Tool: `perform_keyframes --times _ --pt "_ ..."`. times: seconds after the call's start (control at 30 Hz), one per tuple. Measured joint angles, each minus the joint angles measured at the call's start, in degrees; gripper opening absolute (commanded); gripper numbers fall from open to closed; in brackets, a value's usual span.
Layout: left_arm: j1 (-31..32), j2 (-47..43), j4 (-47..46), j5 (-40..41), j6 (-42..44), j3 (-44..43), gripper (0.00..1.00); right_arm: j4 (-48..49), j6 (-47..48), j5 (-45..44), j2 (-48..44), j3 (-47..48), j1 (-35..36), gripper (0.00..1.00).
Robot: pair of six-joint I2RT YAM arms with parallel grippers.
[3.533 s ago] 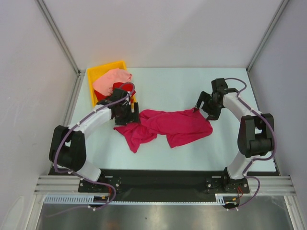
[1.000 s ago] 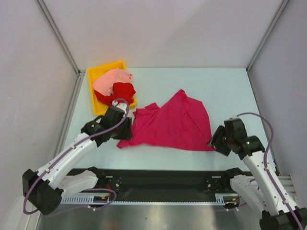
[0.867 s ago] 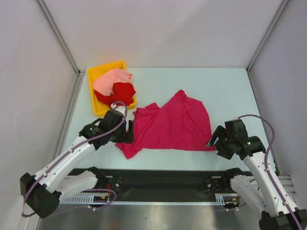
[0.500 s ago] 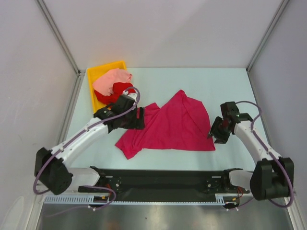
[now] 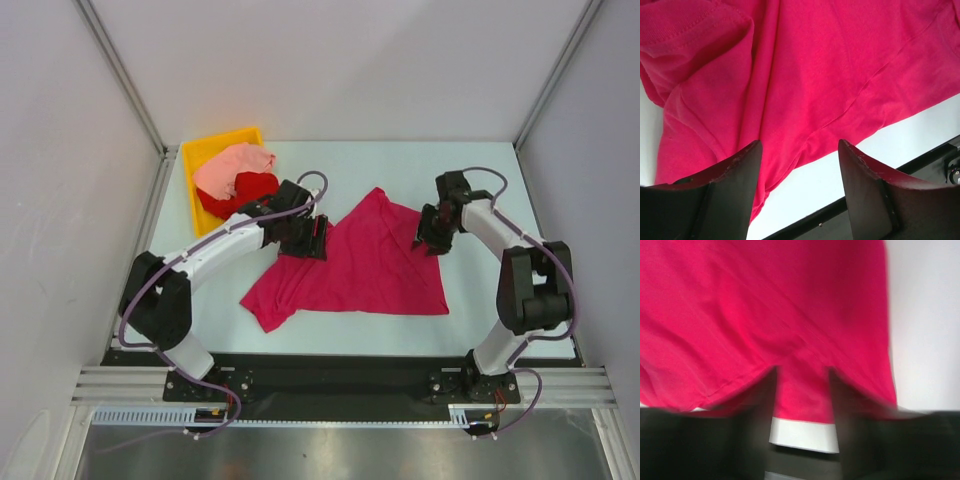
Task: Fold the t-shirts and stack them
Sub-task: Flatten the tshirt out
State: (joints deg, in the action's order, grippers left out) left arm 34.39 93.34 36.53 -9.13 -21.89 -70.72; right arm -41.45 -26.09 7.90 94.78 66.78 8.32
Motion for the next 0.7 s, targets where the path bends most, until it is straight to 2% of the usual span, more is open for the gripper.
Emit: perform_keyframes --times 0.07,0.17,0.23,0.3,0.47,0.57,0.7 --pt "0.0 0.0 0.1 0.2 0.2 -0.5 0.66 0.7 0.0 0.9 2.3 2.5 1.4 0.31" --pt "-0.6 -0.1 0.1 0.8 0.7 -0.9 0.66 1.4 -1.0 1.5 2.7 2.8 3.8 0.33" --pt "-1.4 -0.3 0.5 0.8 0.9 -0.9 0.65 1.8 -3.1 1.0 2.7 2.1 5.1 0.28" --pt "-2.7 -0.7 0.5 0.6 0.9 -0.9 0.65 2.8 -6.1 0.5 2.7 0.4 5.8 0.27" --pt "-6.1 -2.1 0.7 0.1 0.9 -0.7 0.65 4.9 -17.0 -1.1 3.7 -4.1 5.6 0.33" --pt "-6.5 -2.4 1.0 0.0 0.9 -0.7 0.65 5.9 -21.1 -2.6 5.1 -4.2 5.6 0.38" --pt "-6.5 -2.5 1.2 -0.1 0.9 -0.3 0.65 7.0 -23.9 -4.3 5.8 -4.2 5.5 0.39"
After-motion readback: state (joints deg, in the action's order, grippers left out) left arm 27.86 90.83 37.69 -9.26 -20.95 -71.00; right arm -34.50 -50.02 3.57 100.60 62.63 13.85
